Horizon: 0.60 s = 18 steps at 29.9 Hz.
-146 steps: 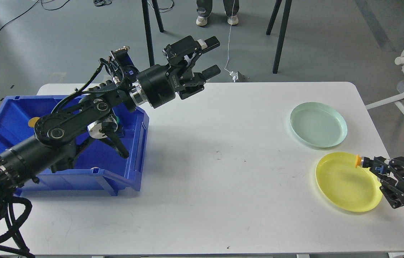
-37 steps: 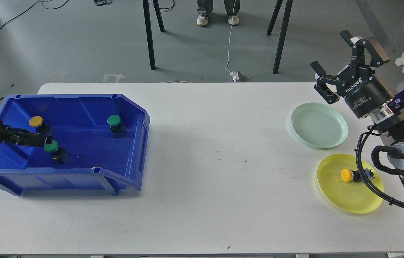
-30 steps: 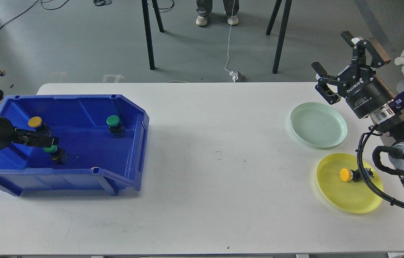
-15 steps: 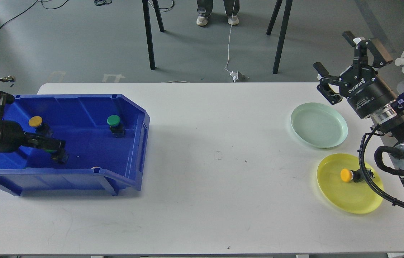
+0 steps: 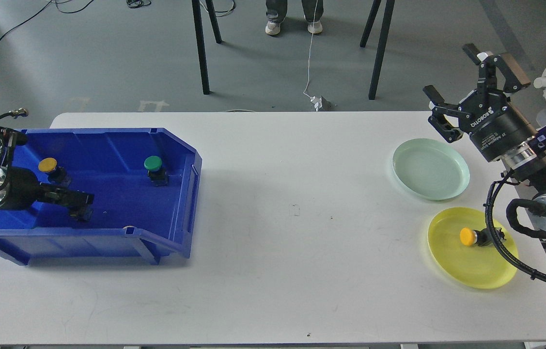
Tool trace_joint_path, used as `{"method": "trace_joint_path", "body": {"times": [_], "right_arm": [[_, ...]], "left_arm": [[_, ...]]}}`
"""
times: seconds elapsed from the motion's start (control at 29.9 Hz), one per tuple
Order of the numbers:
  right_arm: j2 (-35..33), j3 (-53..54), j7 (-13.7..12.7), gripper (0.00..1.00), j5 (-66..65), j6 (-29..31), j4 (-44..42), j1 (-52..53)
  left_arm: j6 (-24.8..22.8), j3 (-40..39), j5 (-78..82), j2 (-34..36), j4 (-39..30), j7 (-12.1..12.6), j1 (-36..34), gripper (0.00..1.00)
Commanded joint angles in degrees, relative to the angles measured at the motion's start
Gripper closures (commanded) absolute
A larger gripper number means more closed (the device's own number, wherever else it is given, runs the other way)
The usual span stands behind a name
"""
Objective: Pass button and place on color plate
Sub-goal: 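Lower the left gripper into the bin and grasp a green button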
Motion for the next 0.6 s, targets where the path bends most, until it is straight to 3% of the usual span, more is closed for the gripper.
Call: {"method": "trace_joint_path", "body": {"times": [0.0,0.07,0.3,0.57], "right_arm": [[0.0,0.0,0.0,0.02,0.0,0.0,0.0,-0.2],[0.1,0.1,0.0,0.02,0.0,0.0,0.0,-0.3],[0.1,0.1,0.0,0.02,0.0,0.0,0.0,-0.4],[0.1,0.0,0.0,0.02,0.0,0.0,0.0,-0.4]], "left_arm": [[0.0,0.0,0.0,-0.4,0.8,0.0,0.9,0.09],[0.0,0.0,0.0,-0.4,0.9,0.0,1.1,0.11],[0.0,0.1,0.4,-0.9,2.2,0.0,2.0,0.34],[0.0,0.1,0.6,-0.8,2.3,0.0,2.1,0.46]]}}
